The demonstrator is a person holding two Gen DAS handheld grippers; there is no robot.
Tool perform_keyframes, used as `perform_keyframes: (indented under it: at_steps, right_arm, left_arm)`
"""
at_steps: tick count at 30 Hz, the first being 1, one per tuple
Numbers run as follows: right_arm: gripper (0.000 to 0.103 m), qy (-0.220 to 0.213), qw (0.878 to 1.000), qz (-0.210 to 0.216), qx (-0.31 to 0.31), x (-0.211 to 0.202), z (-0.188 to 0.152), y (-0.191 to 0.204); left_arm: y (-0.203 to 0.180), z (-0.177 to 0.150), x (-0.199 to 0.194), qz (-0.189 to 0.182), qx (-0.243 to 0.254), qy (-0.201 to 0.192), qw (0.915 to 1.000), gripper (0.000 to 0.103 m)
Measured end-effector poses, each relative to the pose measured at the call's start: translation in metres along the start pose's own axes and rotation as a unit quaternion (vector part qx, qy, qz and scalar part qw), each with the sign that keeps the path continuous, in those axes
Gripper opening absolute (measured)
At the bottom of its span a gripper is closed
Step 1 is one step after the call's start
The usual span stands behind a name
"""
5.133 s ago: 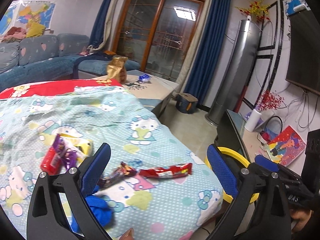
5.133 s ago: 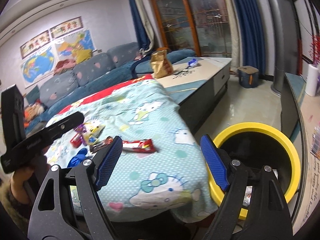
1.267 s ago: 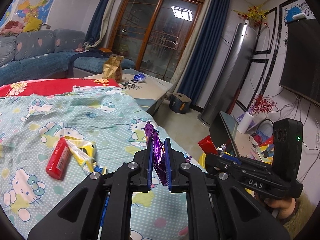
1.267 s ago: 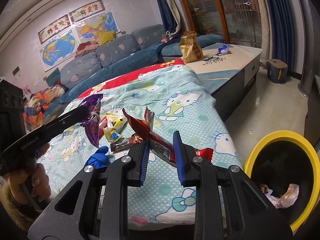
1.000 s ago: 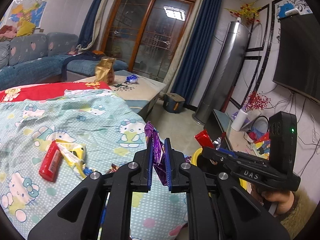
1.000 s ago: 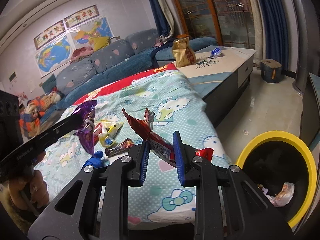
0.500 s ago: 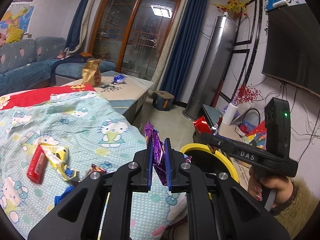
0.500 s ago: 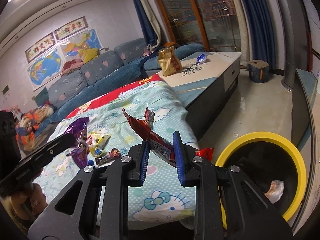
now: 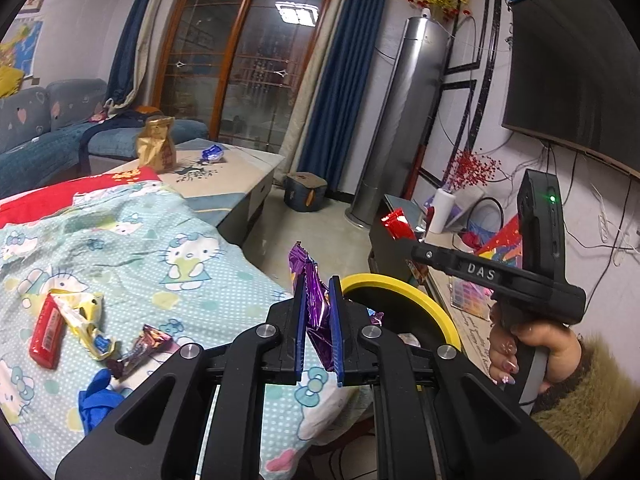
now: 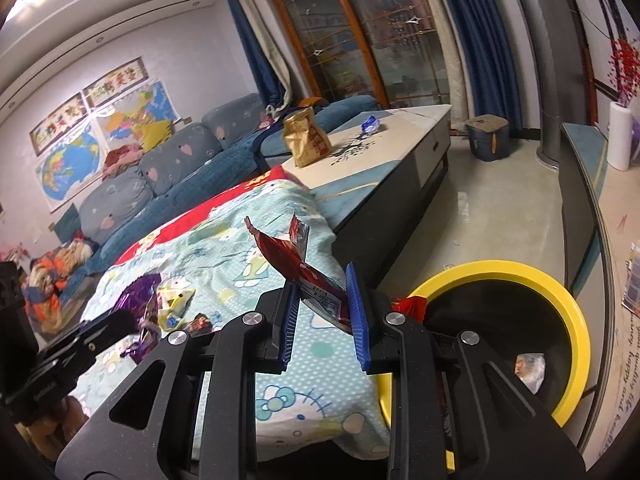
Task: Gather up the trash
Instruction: 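Carry the purple wrapper and red wrapper in both grippers over the yellow bin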
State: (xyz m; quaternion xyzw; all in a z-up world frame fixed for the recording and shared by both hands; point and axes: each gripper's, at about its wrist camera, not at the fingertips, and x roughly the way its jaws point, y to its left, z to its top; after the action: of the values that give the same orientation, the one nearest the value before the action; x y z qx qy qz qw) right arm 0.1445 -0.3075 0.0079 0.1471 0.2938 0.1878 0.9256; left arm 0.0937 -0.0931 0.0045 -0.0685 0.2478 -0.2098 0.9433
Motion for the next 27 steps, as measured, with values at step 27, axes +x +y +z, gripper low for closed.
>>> perform_keyframes:
  at_steps: [27]
  right_arm:
    - [0.018,0.002,0.993,-0.091,0.076,-0.004,-0.005,-0.074]
  left_arm:
    - [-0.068,-0.019,0.066,-0.077,0.078,0.059,0.9923,0.010]
